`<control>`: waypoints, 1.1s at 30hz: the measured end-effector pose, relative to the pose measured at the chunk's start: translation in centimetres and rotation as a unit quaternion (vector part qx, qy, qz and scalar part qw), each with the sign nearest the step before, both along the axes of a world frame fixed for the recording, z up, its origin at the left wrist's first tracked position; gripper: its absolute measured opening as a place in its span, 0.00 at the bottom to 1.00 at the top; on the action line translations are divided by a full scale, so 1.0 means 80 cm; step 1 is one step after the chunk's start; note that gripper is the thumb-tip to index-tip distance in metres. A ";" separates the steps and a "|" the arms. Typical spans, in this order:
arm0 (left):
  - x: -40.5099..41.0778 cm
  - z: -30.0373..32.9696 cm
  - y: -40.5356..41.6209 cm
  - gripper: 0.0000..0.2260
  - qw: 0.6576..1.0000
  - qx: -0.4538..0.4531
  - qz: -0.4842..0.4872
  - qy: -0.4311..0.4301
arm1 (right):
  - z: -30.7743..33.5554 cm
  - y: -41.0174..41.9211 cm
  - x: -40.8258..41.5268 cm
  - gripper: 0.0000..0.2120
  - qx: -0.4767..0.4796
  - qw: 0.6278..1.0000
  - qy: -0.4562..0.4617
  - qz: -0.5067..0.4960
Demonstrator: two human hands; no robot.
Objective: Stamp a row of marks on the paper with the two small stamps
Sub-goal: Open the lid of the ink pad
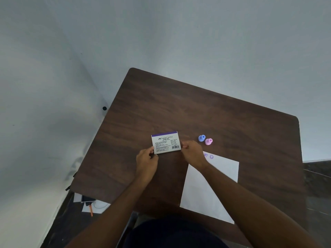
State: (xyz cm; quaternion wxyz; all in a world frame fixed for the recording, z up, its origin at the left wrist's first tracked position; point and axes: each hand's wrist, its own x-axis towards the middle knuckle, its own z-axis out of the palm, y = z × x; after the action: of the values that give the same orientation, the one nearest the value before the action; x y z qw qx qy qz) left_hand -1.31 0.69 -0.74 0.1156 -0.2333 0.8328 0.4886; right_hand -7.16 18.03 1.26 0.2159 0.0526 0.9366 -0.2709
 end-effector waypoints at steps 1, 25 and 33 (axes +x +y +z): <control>0.000 0.000 0.001 0.18 1.000 0.001 0.002 -0.003 | -0.002 0.000 -0.001 0.13 -0.006 1.000 -0.007 -0.007; -0.026 0.006 -0.021 0.11 0.992 0.089 0.085 0.012 | -0.005 -0.003 -0.025 0.08 -0.169 0.966 -0.001 -0.196; -0.063 0.023 -0.034 0.15 0.988 0.129 0.079 0.006 | -0.001 -0.014 -0.063 0.10 -0.174 0.968 0.007 -0.183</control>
State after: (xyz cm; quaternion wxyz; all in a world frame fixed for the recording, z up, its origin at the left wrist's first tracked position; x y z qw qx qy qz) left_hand -6.36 -2.03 1.13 0.1004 -0.2787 0.7422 0.6011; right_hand -12.18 16.92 1.14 0.1618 0.1827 0.8512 -0.4648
